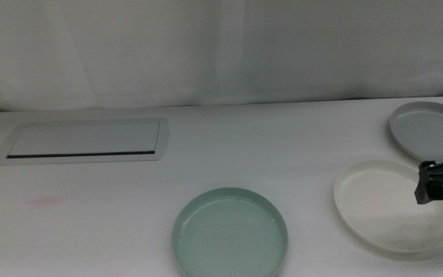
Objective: Stack the three bowls on top of each other.
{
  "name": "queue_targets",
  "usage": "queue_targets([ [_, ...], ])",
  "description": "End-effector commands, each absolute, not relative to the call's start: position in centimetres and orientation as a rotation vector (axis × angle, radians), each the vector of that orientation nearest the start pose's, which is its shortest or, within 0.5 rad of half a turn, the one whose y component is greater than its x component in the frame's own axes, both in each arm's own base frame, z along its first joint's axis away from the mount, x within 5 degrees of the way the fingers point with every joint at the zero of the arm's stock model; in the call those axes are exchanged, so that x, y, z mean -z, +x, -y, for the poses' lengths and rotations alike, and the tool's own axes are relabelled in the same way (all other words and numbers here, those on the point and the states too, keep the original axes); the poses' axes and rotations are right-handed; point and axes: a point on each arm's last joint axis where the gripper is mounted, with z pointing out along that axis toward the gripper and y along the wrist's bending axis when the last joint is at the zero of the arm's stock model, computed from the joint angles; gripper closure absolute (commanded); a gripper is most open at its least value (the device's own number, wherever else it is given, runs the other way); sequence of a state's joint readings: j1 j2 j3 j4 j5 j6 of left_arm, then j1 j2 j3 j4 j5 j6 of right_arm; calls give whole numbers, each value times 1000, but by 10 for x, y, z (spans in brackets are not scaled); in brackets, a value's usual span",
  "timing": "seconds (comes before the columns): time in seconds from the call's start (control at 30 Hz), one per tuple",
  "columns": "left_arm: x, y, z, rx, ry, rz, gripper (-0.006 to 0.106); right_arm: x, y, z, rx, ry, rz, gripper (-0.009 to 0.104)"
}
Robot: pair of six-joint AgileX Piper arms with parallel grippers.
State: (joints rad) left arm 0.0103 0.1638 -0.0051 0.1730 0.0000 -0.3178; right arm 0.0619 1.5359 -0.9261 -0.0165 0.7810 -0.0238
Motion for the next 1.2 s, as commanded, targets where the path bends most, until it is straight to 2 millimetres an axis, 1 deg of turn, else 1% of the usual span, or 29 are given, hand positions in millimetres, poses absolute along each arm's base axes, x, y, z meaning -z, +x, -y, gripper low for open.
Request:
queue_targets([
  [0.0,-194,70,-1,109,-136,-1658,103,-204,289,-15,22,-141,-2866,-8],
  [0.13,-194,70,-1,109,-136,-1658,103,-185,297,-16,19,-142,-2896,-8],
  [0.37,-194,70,-1,109,-136,-1658,103,-161,306,-18,-6,-119,-2919,-8],
  [0.6,-194,70,-1,109,-136,-1658,103,-144,310,-19,-13,-117,-2949,-8],
  [0.7,-194,70,-1,109,-136,-1658,103,-140,310,-19,-15,-114,-2956,-4],
  [0.73,-194,70,-1,109,-136,-1658,103,-139,310,-19,-15,-114,-2963,-1],
  [0.77,-194,70,-1,109,-136,-1658,103,-137,310,-19,-15,-115,-2970,5],
  [0.8,-194,70,-1,109,-136,-1658,103,-136,309,-19,-15,-117,-2976,15],
  [0.87,-194,70,-1,109,-136,-1658,103,-133,309,-19,-14,-118,-2990,40],
  [0.93,-194,70,-1,109,-136,-1658,103,-131,309,-19,-14,-118,-2998,76],
  [0.97,-194,70,-1,109,-136,-1658,103,-131,309,-19,-14,-118,-2999,91],
  [1.0,-194,70,-1,107,-134,-1659,103,-131,309,-19,-15,-111,-3000,97],
  [1.1,-194,70,-1,107,-134,-1659,103,-131,311,-19,-15,-110,-2980,98],
  [1.13,-194,70,-1,107,-134,-1659,103,-135,311,-19,-15,-110,-2968,98],
  [1.17,-194,70,-1,107,-134,-1659,103,-146,310,-20,-23,-102,-2934,98],
])
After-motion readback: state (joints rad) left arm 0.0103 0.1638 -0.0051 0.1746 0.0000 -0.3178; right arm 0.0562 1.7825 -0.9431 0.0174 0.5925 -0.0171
